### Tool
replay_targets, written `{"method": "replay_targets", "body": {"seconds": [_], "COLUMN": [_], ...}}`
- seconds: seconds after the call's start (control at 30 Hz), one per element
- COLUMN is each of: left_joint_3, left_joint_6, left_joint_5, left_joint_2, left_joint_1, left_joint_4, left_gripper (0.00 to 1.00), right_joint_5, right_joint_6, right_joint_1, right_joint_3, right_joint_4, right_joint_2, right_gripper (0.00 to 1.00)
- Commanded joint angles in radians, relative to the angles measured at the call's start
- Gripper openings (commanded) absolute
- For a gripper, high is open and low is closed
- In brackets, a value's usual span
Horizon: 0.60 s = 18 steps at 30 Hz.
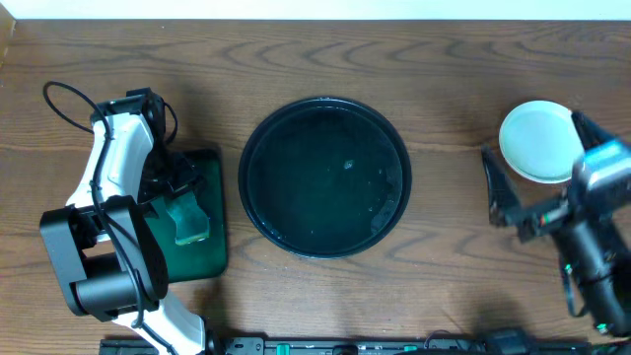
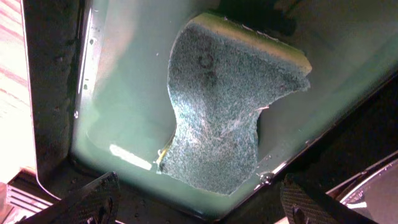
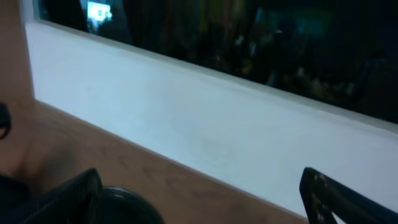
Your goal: Clean dirty plates on tray and stack at the side
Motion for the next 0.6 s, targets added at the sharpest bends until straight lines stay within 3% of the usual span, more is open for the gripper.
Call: {"method": "replay_targets", "body": {"seconds": [0.0,0.3,0.57], "left_joint_3": [-0.005,-0.005,-0.005], "left_joint_6": [0.006,0.006,0.006], "left_joint_5": [-0.003,-0.003,-0.003], "left_joint_2": [-0.002,-0.002,-0.002], "left_joint_1": [-0.001,-0.001,-0.001], "left_joint_4": [-0.006,-0.006,-0.006], "left_gripper": [0.83,0.83,0.83], "right_joint_5": [-0.063,-0.071,-0.038], "right_joint_6": [0.055,0.152,0.153], "right_joint_1": [-0.05,-0.072,-0.071], "right_joint_3": [-0.2,-0.68,-0.875], "right_joint_4": [0.118,0.67,0.873], "right_joint_2": [-0.125,-0.405,-0.504], "right_gripper": [0.99,0.99,0.99]}}
